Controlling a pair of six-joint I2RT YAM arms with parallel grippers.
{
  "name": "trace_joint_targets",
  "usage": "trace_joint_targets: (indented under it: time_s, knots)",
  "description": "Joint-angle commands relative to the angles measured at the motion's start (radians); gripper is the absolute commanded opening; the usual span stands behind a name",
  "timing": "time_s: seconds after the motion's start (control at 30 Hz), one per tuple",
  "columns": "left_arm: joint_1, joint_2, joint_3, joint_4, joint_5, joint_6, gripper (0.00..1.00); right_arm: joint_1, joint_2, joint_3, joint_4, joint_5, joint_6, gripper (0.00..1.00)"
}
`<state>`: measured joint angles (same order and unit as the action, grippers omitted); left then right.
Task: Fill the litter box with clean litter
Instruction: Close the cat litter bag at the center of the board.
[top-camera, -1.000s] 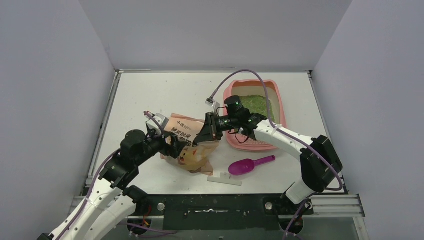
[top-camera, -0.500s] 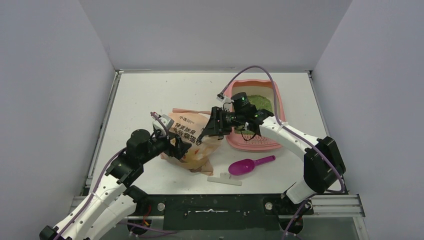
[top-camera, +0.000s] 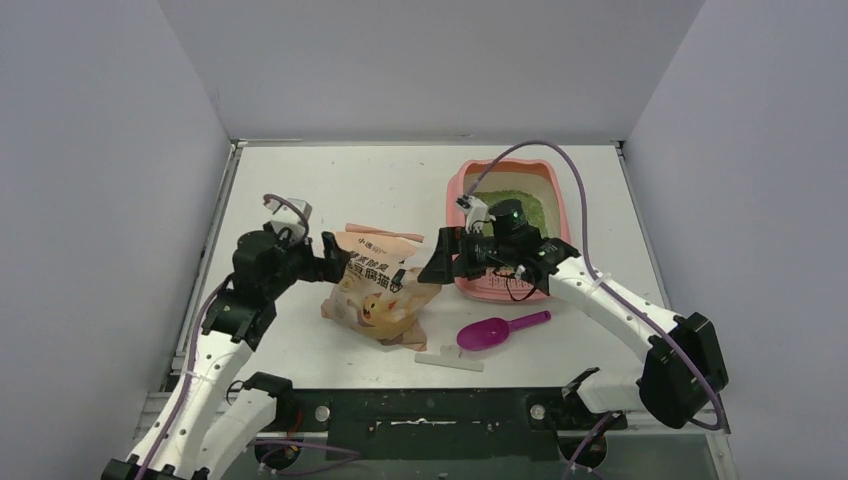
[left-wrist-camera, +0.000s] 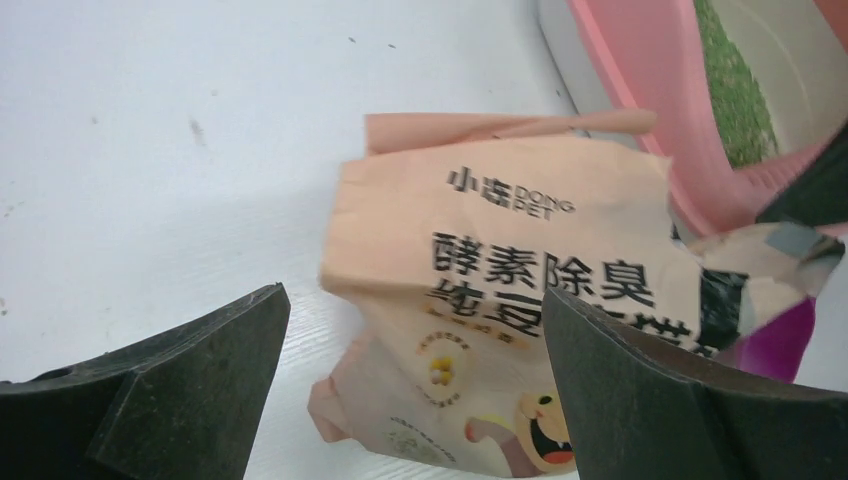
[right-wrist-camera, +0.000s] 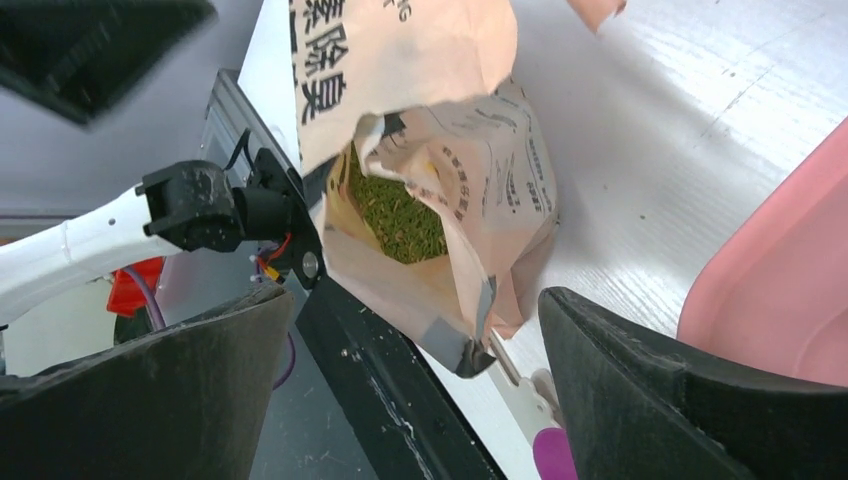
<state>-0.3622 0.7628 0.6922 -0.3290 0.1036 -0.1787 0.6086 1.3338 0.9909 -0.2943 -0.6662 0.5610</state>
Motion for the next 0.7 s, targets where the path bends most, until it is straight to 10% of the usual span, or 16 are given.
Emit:
trace_joint_targets:
  time_s: [0.0, 0.27, 0.47, 0.67]
  knots:
    - [0.232, 0.019, 0.041, 0.110, 0.259, -0.087, 0.97, -0.004, -0.076, -0.098, 0.190, -0.059, 0.037, 1.00]
    - [0.436, 0.276, 0.009, 0.436, 0.649, -0.205, 0.97, 0.012, -0.148, -0.431, 0.881, 0.048, 0.288, 1.00]
    - [0.445, 0.429, -0.028, 0.640, 0.737, -0.294, 0.97, 0.074, -0.123, -0.484, 1.042, 0.158, 0.207, 0.98]
    - [0.445, 0.516, -0.056, 0.808, 0.834, -0.398, 0.92, 0.113, -0.045, -0.483, 1.159, 0.151, 0.253, 0.72]
